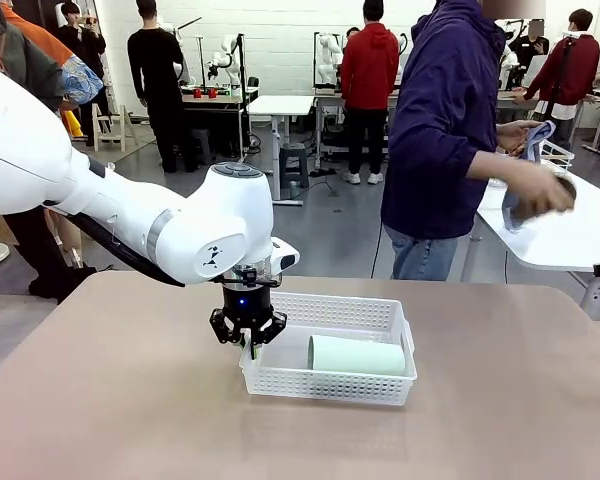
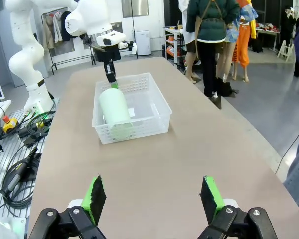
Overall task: Clean and organize the cups into the basket.
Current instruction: Pick up the Reusable plastic cup from the right side of the table and stack it inside the Organizing basket in the center of the table.
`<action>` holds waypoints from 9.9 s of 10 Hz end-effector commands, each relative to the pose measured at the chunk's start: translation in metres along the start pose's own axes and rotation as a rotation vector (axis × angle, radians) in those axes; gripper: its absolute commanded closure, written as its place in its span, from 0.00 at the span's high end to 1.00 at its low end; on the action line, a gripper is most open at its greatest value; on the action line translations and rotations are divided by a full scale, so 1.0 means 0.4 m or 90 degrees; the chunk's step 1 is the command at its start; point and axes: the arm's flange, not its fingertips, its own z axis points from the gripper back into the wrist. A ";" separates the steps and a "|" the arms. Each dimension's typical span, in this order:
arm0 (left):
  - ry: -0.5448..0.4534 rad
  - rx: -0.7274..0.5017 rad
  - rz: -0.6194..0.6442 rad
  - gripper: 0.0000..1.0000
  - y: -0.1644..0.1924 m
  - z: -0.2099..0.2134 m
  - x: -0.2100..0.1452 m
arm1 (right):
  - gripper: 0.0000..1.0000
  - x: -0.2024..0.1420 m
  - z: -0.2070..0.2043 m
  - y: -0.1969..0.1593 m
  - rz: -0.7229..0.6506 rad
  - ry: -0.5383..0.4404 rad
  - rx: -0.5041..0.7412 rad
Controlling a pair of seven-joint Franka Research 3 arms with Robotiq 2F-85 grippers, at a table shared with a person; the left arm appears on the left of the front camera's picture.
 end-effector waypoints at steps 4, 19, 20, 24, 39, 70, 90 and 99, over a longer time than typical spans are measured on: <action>-0.004 0.000 -0.002 0.00 0.003 0.005 -0.005 | 1.00 -0.004 -0.003 0.015 0.008 0.007 0.002; -0.004 0.000 -0.002 0.00 0.003 0.005 -0.005 | 1.00 -0.185 -0.149 -0.060 0.012 0.068 0.027; -0.004 0.000 -0.002 0.00 0.003 0.005 -0.005 | 1.00 -0.199 -0.175 -0.067 0.005 0.073 0.039; -0.004 0.000 -0.002 0.00 0.003 0.005 -0.005 | 1.00 -0.211 -0.177 -0.053 -0.006 0.066 0.041; -0.004 0.000 -0.002 0.00 0.003 0.005 -0.005 | 1.00 -0.248 -0.421 -0.049 0.014 0.120 0.171; -0.004 0.000 -0.002 0.00 0.003 0.005 -0.005 | 0.80 0.474 -0.838 0.255 0.142 0.655 0.011; -0.004 0.000 -0.002 0.00 0.003 0.005 -0.005 | 0.80 0.353 -1.205 0.115 0.184 0.742 0.157; -0.004 0.000 -0.002 0.00 0.003 0.005 -0.005 | 0.92 0.303 -1.210 0.077 0.147 0.780 0.187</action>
